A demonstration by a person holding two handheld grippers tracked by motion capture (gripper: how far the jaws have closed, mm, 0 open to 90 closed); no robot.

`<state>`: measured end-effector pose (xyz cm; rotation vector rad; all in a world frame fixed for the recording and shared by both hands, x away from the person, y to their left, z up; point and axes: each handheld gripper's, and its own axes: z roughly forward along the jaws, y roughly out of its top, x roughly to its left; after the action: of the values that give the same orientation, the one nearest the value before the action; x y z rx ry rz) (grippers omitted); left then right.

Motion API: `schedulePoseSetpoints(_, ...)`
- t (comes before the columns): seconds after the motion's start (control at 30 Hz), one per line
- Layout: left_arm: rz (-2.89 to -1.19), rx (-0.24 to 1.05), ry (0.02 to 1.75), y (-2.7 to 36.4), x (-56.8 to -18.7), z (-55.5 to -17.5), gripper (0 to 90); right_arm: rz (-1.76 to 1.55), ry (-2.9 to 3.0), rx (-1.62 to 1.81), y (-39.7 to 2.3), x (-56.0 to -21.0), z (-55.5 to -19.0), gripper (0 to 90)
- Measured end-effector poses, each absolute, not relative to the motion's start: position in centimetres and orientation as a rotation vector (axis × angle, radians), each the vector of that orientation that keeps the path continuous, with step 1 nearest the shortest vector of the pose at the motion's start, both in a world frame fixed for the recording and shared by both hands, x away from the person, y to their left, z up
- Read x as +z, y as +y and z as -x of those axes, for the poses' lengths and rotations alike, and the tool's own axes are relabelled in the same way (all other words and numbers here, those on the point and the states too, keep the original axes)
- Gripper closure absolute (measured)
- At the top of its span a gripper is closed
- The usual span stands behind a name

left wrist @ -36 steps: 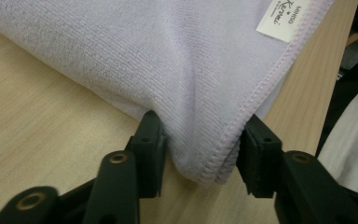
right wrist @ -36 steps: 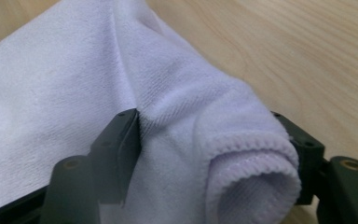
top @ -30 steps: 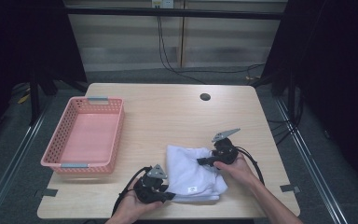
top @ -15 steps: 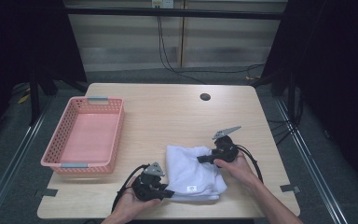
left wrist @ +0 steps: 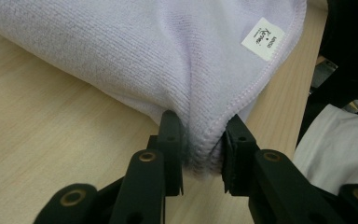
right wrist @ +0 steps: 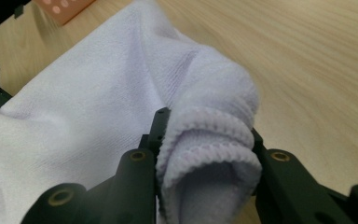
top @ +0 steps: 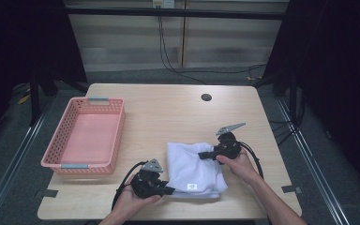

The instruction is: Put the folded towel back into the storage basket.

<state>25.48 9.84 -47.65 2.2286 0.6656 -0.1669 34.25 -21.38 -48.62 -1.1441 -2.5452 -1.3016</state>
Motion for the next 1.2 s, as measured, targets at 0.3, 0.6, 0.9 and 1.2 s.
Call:
schedulePoseSetpoints(0.3, -2.180, -0.155, 0.677, 10.2, -46.4, -25.6, 74.1, 1.131, -2.547, -1.337, -21.3, -47.3, -34.5, 68.2)
schedulePoseSetpoints(0.6, -2.135, -0.135, 0.669, 10.1, -44.5, -26.5, 74.2, 1.171, -2.528, -1.387, -22.0, -45.5, -34.8, 68.3)
schedulePoseSetpoints(0.9, -2.100, -0.106, 0.664, 10.8, -42.7, -27.7, 74.4, 1.181, -2.515, -1.438, -21.9, -43.9, -36.2, 68.3)
schedulePoseSetpoints(1.2, -2.065, -0.055, 0.685, 13.2, -40.9, -28.3, 74.6, 1.115, -2.542, -1.482, -19.8, -41.2, -37.7, 68.4)
